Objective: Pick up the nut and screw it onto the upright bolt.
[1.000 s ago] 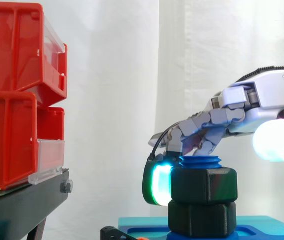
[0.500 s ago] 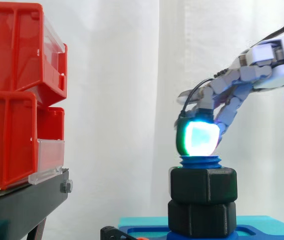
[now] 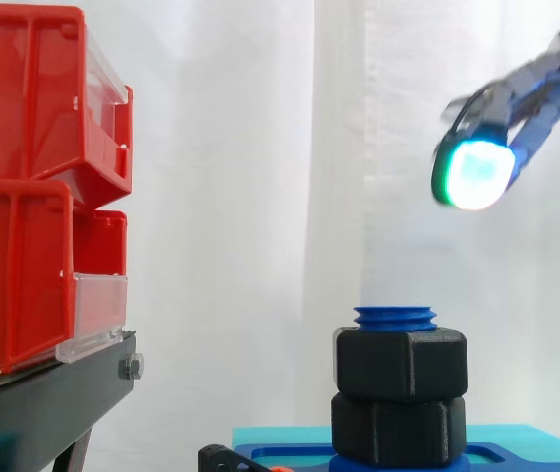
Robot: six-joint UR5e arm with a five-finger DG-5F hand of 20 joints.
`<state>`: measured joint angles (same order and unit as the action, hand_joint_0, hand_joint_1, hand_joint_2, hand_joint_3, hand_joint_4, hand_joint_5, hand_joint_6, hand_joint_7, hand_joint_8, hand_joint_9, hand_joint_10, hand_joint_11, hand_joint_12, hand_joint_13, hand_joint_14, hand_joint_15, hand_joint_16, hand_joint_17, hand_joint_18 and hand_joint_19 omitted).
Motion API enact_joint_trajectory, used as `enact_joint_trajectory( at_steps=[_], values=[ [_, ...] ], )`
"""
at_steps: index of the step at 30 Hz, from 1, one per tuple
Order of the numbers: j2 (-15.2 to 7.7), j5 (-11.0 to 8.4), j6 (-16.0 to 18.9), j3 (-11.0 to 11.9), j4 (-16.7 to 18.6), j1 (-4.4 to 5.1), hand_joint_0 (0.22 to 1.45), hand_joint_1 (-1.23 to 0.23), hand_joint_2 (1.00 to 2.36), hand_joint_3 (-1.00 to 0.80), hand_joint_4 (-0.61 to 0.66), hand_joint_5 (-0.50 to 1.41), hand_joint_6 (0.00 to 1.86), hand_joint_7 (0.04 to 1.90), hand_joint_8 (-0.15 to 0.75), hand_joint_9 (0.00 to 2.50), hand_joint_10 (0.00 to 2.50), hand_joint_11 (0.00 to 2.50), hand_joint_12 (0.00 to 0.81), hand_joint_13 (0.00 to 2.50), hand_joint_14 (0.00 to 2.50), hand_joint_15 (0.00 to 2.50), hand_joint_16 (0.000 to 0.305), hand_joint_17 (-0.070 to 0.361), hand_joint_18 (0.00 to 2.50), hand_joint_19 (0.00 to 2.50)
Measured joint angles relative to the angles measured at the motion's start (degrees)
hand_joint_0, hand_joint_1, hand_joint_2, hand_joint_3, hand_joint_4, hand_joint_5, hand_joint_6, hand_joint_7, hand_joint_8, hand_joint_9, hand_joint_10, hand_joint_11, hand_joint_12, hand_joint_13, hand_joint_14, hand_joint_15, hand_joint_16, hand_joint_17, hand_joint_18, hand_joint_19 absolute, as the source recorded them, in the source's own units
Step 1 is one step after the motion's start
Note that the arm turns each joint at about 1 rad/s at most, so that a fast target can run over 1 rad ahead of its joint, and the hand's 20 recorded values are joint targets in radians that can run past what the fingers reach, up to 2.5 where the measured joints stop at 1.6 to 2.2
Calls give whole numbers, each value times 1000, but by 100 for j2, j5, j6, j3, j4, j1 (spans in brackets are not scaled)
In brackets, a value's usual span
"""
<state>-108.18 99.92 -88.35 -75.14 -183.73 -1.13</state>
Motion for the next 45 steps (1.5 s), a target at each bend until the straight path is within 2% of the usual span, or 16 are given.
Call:
enact_joint_trajectory(
  at_steps=[2,5,7,13,22,28,32,38,45],
  values=[
    [194,-242,277,-306,178,41,464,-368,1000,-500,196,-188,502,755,248,451,0,0,350,95,0,0,45,101,0,0],
    [329,-555,704,-668,177,86,465,-353,1000,-500,188,-201,502,747,245,389,0,0,354,46,0,0,45,101,0,0],
    [382,-789,1017,-787,133,110,466,-355,1000,-500,195,-207,502,719,244,369,0,0,355,30,0,0,46,103,0,0],
    [491,-1377,1937,-866,-62,194,465,-357,1000,-500,192,-234,501,643,233,243,0,0,367,0,0,0,48,109,0,0],
    [579,-1750,3322,-891,-348,299,454,-358,1000,-500,163,-253,501,616,232,124,0,0,377,0,0,0,52,117,0,0],
    [851,-2140,4228,-1148,-319,452,445,-333,1000,-500,86,-259,501,633,217,58,0,0,373,0,0,0,53,120,0,0],
    [914,-2223,4653,-1202,-425,506,440,-328,1000,-500,79,-262,501,638,212,36,0,0,375,0,0,0,54,121,0,0],
    [920,-2244,5269,-1243,-635,532,436,-325,1000,-500,74,-261,502,675,211,6,0,0,378,0,0,0,54,122,0,0],
    [921,-2265,6232,-1577,-423,530,435,-327,1000,-500,67,-264,502,694,206,0,0,0,374,0,0,0,55,123,0,0]
  ],
)
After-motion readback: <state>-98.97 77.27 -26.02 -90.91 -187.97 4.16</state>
